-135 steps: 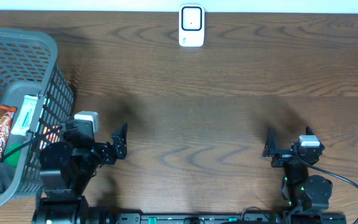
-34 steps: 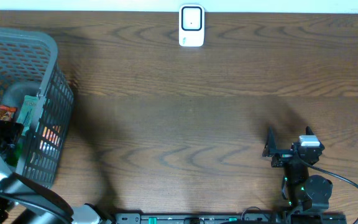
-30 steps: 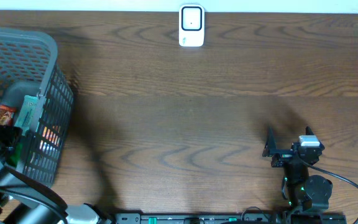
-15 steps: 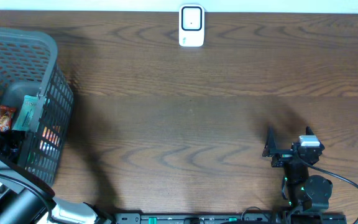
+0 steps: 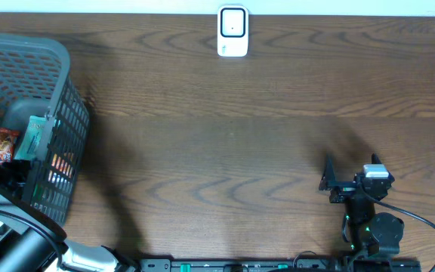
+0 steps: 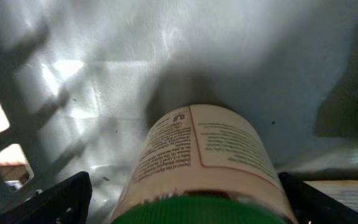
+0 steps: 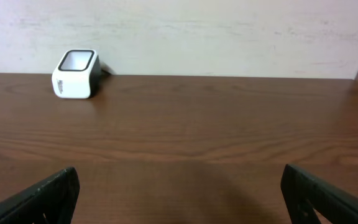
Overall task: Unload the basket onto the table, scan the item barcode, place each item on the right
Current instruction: 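Lower the left gripper into the basket and grasp the green-lidded container, then lift the container out and hold it under the white scanner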
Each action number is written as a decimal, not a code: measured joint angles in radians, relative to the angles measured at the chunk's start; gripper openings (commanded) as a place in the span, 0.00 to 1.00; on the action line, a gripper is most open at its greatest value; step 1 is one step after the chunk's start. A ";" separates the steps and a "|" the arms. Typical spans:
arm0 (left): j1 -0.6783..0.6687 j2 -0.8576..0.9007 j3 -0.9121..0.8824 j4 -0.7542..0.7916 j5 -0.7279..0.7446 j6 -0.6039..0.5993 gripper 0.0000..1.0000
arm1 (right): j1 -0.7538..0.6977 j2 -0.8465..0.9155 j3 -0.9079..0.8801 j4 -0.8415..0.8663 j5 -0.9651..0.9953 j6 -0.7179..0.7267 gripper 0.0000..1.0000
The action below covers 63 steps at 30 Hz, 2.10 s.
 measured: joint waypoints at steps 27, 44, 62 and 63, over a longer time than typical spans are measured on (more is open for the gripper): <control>0.000 0.000 -0.055 0.079 0.031 0.000 0.93 | 0.000 0.000 0.000 0.000 0.000 0.000 0.99; 0.003 -0.001 -0.076 0.114 0.043 0.000 0.68 | 0.000 0.000 0.000 0.000 0.000 0.000 0.99; 0.003 -0.103 0.220 0.069 0.484 0.025 0.68 | 0.000 0.000 0.000 0.000 0.000 0.000 0.99; 0.003 -0.129 0.243 0.088 0.536 0.026 0.68 | 0.000 0.000 0.000 0.000 0.000 0.000 0.99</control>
